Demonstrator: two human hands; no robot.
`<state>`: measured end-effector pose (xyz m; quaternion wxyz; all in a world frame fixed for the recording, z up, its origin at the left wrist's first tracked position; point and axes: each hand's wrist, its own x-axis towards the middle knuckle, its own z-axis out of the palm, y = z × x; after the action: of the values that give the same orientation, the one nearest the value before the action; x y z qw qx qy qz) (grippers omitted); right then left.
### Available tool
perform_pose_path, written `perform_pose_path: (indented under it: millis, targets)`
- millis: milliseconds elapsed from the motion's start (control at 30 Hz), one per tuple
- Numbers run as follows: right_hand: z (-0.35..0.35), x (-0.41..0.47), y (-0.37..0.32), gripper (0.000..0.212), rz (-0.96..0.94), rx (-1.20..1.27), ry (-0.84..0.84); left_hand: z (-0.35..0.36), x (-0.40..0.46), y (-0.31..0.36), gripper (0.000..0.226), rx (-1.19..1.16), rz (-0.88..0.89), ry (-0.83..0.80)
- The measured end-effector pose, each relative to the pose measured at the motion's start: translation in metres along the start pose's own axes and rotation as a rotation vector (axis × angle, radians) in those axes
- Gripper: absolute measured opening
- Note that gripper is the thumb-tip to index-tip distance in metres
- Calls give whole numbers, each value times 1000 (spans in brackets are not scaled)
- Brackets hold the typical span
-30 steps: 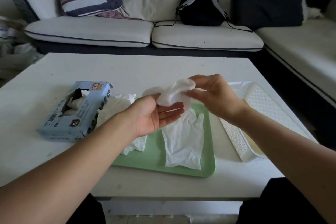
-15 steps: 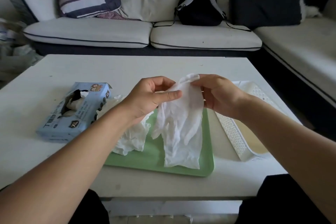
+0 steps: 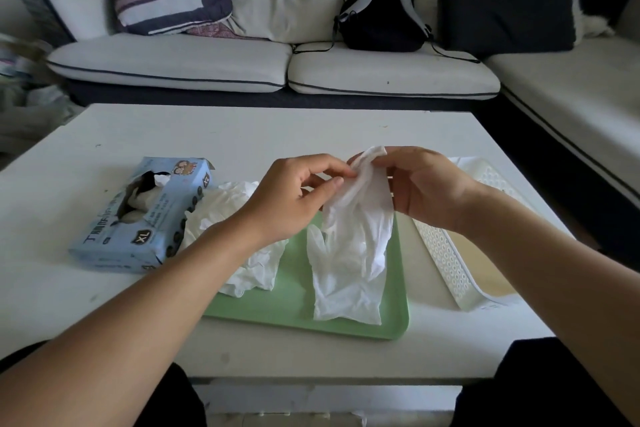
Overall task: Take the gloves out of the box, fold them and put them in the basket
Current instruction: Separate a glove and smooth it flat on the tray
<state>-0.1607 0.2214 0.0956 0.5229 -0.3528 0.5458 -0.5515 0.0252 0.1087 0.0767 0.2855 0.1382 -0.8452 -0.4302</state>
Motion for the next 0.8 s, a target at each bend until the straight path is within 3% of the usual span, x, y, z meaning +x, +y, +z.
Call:
perform_pose_path:
  millis: [300,467,567,633,700,800]
  targets:
    - [8,-3,5,41,-18,80,-81,2,-6,-3,30,-171,-127,-51]
    - [10,-3,3,37,-32,39,-61,-3,-10,-6,8,-46,-86,-91]
    - [4,-1,-2,38,-46,-11,13,-11,-10,-10,27,37,-104,-100]
    - [0,-1,-5,37,-46,10,30,-14,-9,-11,27,-54,-149,-119]
    - [0,-3,-5,34,-27,42,-7,-14,-8,-11,27,-177,-186,-130]
    - [6,-6,-4,27,-6,52,-86,-7,-8,-11,38,-175,-171,-175]
